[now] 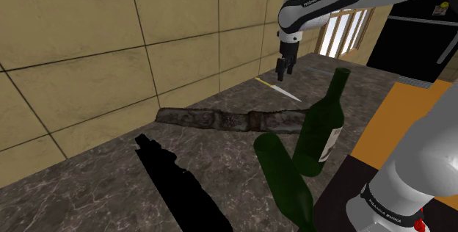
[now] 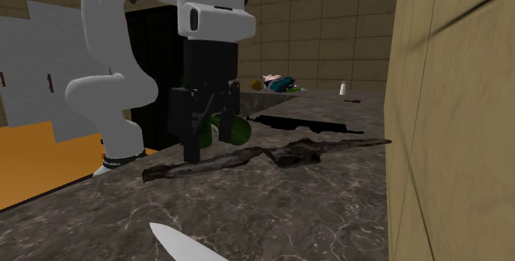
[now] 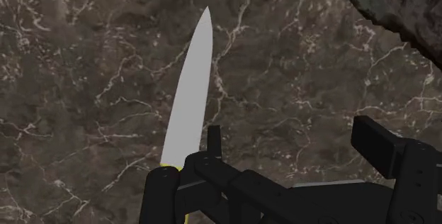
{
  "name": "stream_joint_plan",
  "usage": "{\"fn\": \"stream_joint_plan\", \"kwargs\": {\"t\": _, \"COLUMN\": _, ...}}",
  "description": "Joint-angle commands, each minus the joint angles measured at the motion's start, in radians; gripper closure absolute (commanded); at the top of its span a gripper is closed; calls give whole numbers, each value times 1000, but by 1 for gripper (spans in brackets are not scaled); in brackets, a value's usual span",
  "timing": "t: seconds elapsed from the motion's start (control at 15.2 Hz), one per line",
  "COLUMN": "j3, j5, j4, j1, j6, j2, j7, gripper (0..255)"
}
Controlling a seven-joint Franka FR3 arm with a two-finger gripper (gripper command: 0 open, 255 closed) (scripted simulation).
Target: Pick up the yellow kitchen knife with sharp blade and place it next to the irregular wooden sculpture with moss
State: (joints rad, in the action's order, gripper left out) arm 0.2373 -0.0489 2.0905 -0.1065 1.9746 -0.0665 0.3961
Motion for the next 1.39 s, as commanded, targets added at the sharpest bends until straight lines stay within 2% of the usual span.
{"fn": "stream_joint_plan", "kwargs": {"t": 0.0, "j3": 11, "j5": 28, "j4": -56, "j1": -6, "j6": 28, "j2": 79, "j7": 29, "gripper": 0}}
{"fn": "stream_joint_plan", "kwargs": {"t": 0.33, "j3": 28, "j5": 107, "j4": -219, "j1": -41, "j6": 63, "j2": 268, "j7": 113, "gripper": 0}}
{"fn": "stream_joint_plan", "kwargs": {"t": 0.66, "j3": 23, "j5": 185, "j4": -421, "j1": -94, "j6": 61, "j2": 462, "j7": 181, "gripper": 0}}
{"fn": "stream_joint_plan", "kwargs": {"t": 1.12, "j3": 15, "j5": 197, "j4": -377, "j1": -97, "j6": 140, "j2": 498, "j7": 189, "gripper": 0}}
{"fn": "stream_joint_plan", "kwargs": {"t": 1.32, "j3": 15, "j5": 199, "j4": -374, "j1": -97, "j6": 146, "j2": 501, "j7": 190, "gripper": 0}}
